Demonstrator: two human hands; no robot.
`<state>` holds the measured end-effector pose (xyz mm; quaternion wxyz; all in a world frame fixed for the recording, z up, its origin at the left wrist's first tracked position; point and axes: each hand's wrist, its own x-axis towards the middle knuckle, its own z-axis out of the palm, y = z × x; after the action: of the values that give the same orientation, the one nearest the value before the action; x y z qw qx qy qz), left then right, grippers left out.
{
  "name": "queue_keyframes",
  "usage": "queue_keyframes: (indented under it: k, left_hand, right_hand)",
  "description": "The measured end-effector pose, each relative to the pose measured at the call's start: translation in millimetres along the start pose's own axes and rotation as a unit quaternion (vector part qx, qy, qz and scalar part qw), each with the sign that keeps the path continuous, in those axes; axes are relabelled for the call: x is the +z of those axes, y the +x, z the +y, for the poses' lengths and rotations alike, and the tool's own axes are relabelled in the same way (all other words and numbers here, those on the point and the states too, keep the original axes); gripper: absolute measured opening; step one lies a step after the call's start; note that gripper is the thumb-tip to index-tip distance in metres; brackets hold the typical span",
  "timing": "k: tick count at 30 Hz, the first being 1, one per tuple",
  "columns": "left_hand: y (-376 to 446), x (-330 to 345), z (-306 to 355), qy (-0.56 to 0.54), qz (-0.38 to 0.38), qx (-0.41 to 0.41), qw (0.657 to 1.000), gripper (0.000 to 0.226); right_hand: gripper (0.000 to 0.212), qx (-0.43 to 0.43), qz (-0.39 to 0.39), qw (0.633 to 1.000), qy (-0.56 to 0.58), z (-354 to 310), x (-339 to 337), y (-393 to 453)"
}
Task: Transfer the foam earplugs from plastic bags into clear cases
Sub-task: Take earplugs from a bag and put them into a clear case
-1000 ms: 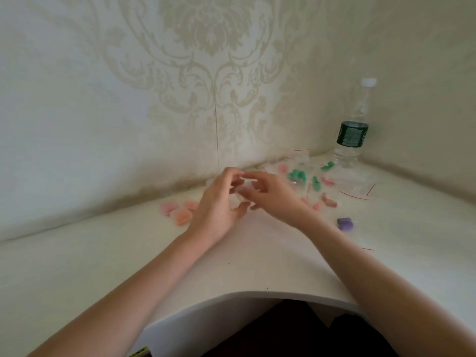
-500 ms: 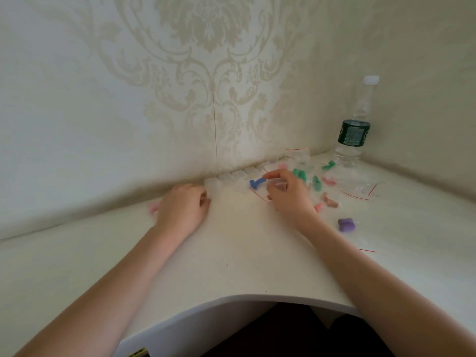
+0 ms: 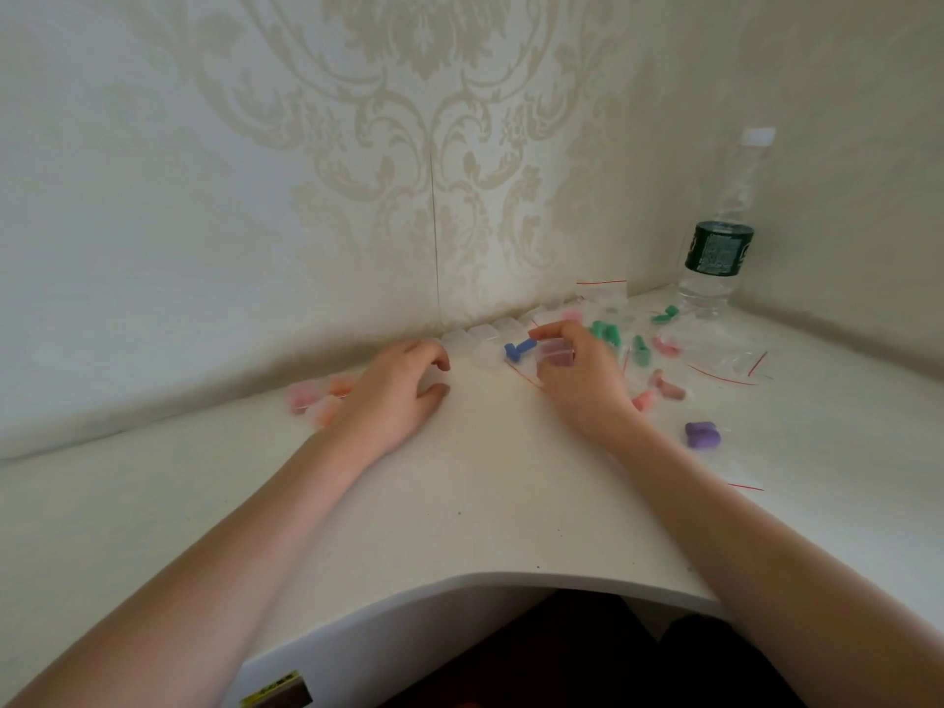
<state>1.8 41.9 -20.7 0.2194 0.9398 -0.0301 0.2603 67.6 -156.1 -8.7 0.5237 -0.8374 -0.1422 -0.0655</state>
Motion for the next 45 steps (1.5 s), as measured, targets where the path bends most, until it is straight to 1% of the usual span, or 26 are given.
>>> queue_keyframes:
  k: [1, 3, 5, 7, 10, 12, 13, 15, 16, 18, 20, 21, 26, 28, 30, 31, 33, 34, 35, 36, 37, 39, 40, 41, 42, 45]
  left_hand:
    - [0.4, -1.3, -1.8, -0.034, 0.005, -0.031, 0.999, 0.021]
    - [1.5, -4.2, -4.0, -0.11, 0.009, -0.085, 0.99, 0.035]
    - [2.4, -6.8, -5.5, -0.147, 0.02, -0.095, 0.984, 0.05]
    - [2.7, -9.9, -7.6, -0.146, 0.03, -0.083, 0.985, 0.057]
    - [5.0, -18.2, -9.9, -0.143, 0.05, -0.075, 0.986, 0.059]
    - [5.7, -22.0, -11.9, -0.166, 0.059, -0.085, 0.981, 0.056]
    - [5.0, -22.7, -11.2, -0.188, 0.052, -0.091, 0.977, 0.054]
    - [2.9, -21.2, -3.3, -0.229, 0.019, -0.088, 0.969, 0.052]
    - [1.3, -18.9, 2.1, -0.226, -0.004, -0.077, 0.971, 0.049]
    - [-2.0, -13.4, 10.8, -0.156, -0.045, -0.051, 0.985, 0.034]
    - [-3.9, -8.5, 12.7, -0.057, -0.042, -0.029, 0.997, 0.021]
    - [-3.6, -6.2, 10.5, -0.025, -0.03, -0.027, 0.999, 0.02]
    - [-0.7, -0.1, 5.0, -0.003, -0.007, -0.013, 1.0, 0.038]
    - [-1.3, -0.5, 8.6, 0.003, 0.002, -0.002, 1.0, 0.038]
    - [-2.9, -0.1, 10.1, 0.02, -0.001, 0.001, 1.0, 0.035]
    - [-3.5, -0.3, 9.5, 0.028, -0.003, -0.002, 1.0, 0.035]
    - [-3.7, -2.5, 8.0, 0.033, 0.002, -0.01, 0.999, 0.034]
    - [-3.5, -3.8, 7.7, 0.031, 0.008, -0.014, 0.999, 0.034]
    - [-3.4, -5.0, 8.0, 0.027, 0.014, -0.017, 0.999, 0.033]
    - [-3.7, -5.7, 8.7, 0.024, 0.018, -0.017, 0.999, 0.033]
    - [-4.1, -5.8, 9.6, 0.021, 0.018, -0.014, 1.0, 0.032]
    - [-5.3, -4.1, 12.7, 0.023, 0.006, -0.001, 1.0, 0.03]
    - [-6.3, -2.8, 14.4, 0.024, -0.001, 0.007, 1.0, 0.029]
    - [-7.0, -1.0, 16.0, 0.022, -0.01, 0.014, 1.0, 0.028]
    - [-7.7, 0.3, 17.8, 0.02, -0.018, 0.02, 0.999, 0.029]
    - [-10.3, 2.7, 24.7, -0.012, -0.024, 0.026, 0.999, 0.027]
  right_hand:
    - [0.038, 0.001, 0.0, 1.0, 0.002, 0.2, -0.1, 0.3]
    - [0.038, 0.002, -0.003, 1.0, 0.001, 1.4, 0.0, 0.5]
    - [0.037, 0.003, -0.005, 1.0, -0.009, 1.5, -0.2, -0.3]
    - [0.036, -0.001, -0.005, 1.0, -0.017, 0.2, 0.2, -1.6]
    - [0.031, -0.015, 0.013, 1.0, -0.022, -1.3, 1.9, -3.6]
    - [0.023, -0.021, 0.015, 1.0, -0.011, -2.0, 1.5, -4.8]
    - [0.02, -0.022, 0.006, 1.0, 0.007, -2.5, 0.6, -5.6]
    - [0.026, -0.016, -0.026, 0.997, 0.067, -5.1, -1.6, -6.6]
    - [0.028, -0.016, -0.041, 0.994, 0.098, -6.7, -2.4, -6.8]
    - [0.03, -0.024, -0.058, 0.988, 0.138, -8.8, -2.1, -6.9]
    - [0.031, -0.026, -0.065, 0.986, 0.154, -8.4, -1.1, -7.4]
    - [0.031, -0.023, -0.064, 0.986, 0.155, -8.0, -0.9, -7.0]
    - [0.038, -0.019, -0.027, 0.991, 0.132, -4.6, -2.6, -1.4]
    - [0.041, -0.004, -0.016, 0.985, 0.172, -5.4, -2.4, -0.2]
    - [0.035, 0.029, 0.0, 0.983, 0.182, -7.6, -8.9, 3.8]
    - [0.029, 0.038, 0.02, 0.987, 0.152, -7.9, -15.8, 6.9]
    - [0.018, 0.033, 0.076, 0.996, 0.038, -4.7, -35.1, 13.4]
    - [0.014, 0.03, 0.092, 0.995, -0.033, -0.9, -45.3, 15.9]
    - [0.012, 0.032, 0.082, 0.991, -0.101, 2.7, -53.1, 16.4]
    - [0.014, 0.042, 0.044, 0.985, -0.163, 6.4, -57.2, 15.4]
    - [0.023, 0.056, -0.008, 0.974, -0.221, 10.3, -58.2, 14.4]
    - [0.046, 0.072, -0.094, 0.944, -0.309, 15.1, -54.3, 13.1]
    - [0.055, 0.068, -0.112, 0.938, -0.322, 15.1, -51.8, 12.9]
    - [0.06, 0.058, -0.116, 0.941, -0.313, 15.1, -49.7, 13.9]
    - [0.059, 0.049, -0.112, 0.947, -0.296, 15.0, -48.0, 14.6]
    - [0.041, 0.019, -0.08, 0.969, -0.235, 9.4, -44.9, 12.6]
